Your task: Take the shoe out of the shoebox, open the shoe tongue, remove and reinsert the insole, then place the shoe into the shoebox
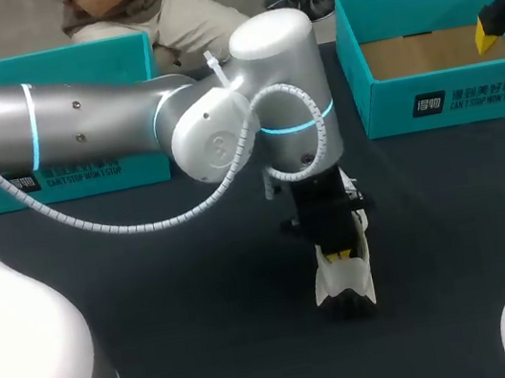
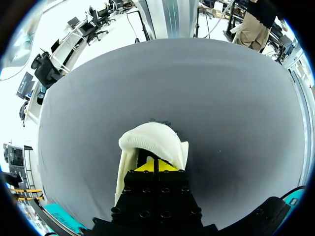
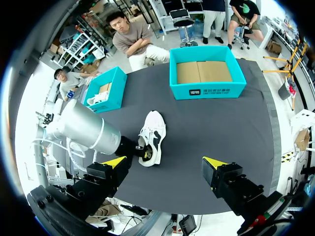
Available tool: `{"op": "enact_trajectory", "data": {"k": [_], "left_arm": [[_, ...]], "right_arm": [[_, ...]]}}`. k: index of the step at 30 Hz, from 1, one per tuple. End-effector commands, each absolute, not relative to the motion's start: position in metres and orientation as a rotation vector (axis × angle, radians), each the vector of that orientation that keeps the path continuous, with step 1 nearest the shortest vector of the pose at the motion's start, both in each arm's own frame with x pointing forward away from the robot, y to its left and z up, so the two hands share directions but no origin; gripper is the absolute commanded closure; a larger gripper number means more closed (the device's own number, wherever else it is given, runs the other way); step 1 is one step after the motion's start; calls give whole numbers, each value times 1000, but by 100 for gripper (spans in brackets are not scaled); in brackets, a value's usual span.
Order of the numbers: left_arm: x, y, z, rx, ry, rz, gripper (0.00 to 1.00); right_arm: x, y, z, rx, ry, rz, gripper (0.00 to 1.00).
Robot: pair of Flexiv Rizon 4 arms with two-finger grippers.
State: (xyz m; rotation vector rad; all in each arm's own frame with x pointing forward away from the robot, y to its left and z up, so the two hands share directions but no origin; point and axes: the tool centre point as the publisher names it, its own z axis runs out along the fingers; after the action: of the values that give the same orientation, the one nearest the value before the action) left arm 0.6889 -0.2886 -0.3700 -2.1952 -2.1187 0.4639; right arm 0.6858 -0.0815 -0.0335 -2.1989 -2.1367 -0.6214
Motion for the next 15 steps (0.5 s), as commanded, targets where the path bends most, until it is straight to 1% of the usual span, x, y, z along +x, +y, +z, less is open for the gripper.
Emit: {"op": "enact_trajectory", "data": {"k": [1, 10, 15], "left_arm": [[688, -304, -394, -2184, -2122, 465, 100], [686, -305, -419, -2166, -2140, 433, 100], [689, -299, -406, -2187, -2147, 422, 100]], "right_arm": [[688, -81, -32, -2199, -2135, -613, 0], [688, -81, -32, -2199, -2135, -613, 0], [688, -81, -32, -2199, -2135, -613, 0]]}}
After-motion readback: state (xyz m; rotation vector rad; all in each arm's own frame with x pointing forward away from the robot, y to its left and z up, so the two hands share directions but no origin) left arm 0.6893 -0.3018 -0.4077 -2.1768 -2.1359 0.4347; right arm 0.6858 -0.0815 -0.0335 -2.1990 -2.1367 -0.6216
